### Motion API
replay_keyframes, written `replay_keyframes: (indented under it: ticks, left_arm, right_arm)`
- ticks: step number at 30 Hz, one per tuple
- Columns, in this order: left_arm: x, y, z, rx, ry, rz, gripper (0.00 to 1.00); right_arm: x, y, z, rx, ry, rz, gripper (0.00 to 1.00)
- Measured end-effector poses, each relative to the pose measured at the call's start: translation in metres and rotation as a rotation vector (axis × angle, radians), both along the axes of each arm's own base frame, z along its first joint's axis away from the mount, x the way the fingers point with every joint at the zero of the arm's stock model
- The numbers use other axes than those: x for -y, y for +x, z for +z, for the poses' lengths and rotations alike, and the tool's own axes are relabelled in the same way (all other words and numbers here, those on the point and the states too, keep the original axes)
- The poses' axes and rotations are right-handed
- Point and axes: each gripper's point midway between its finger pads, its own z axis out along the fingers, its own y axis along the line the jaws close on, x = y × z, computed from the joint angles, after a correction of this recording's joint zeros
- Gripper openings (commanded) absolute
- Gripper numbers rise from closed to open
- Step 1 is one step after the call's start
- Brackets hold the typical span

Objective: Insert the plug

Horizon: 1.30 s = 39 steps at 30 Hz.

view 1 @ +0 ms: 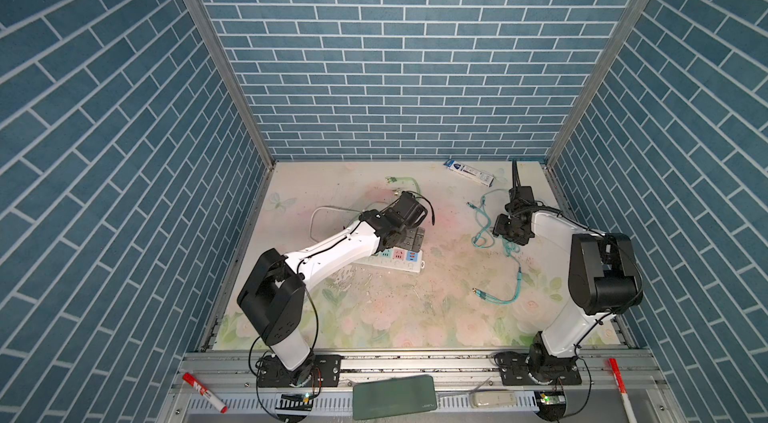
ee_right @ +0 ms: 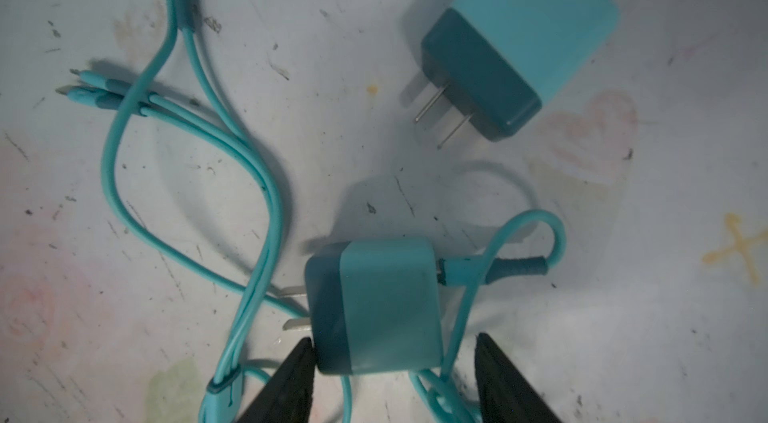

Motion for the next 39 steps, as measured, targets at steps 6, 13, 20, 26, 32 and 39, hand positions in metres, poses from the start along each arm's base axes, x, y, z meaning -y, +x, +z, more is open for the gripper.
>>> replay_keyframes:
  ticks: [6, 13, 20, 26, 32, 39]
  left_arm:
    - [-0.007, 0.0, 0.015, 0.05, -0.014, 0.016, 1.0]
    - [-0.013, 0.0, 0.009, 0.05, 0.004, 0.03, 1.0]
    - [-0.016, 0.007, 0.011, 0.061, -0.008, 0.046, 1.0]
    - [-0.015, 0.012, 0.012, 0.068, -0.026, 0.051, 1.0]
    - [-0.013, 0.014, -0.001, 0.049, -0.004, 0.041, 1.0]
    - [-0.009, 0.015, -0.005, 0.048, 0.003, 0.01, 1.0]
  right_arm:
    - [-0.014, 0.015, -0.012, -0.003, 0.07, 0.011, 0.58]
    - [-0.065, 0.029, -0.01, 0.023, 0.198, 0.099, 0.57]
    - [-0.151, 0.017, -0.004, 0.02, 0.378, 0.215, 0.57]
    - [-0.199, 0.012, 0.004, 0.012, 0.502, 0.248, 0.59]
    - [-0.215, 0.02, 0.009, 0.018, 0.531, 0.26, 0.6]
    - [-0.214, 0.019, -0.001, -0.004, 0.518, 0.255, 0.61]
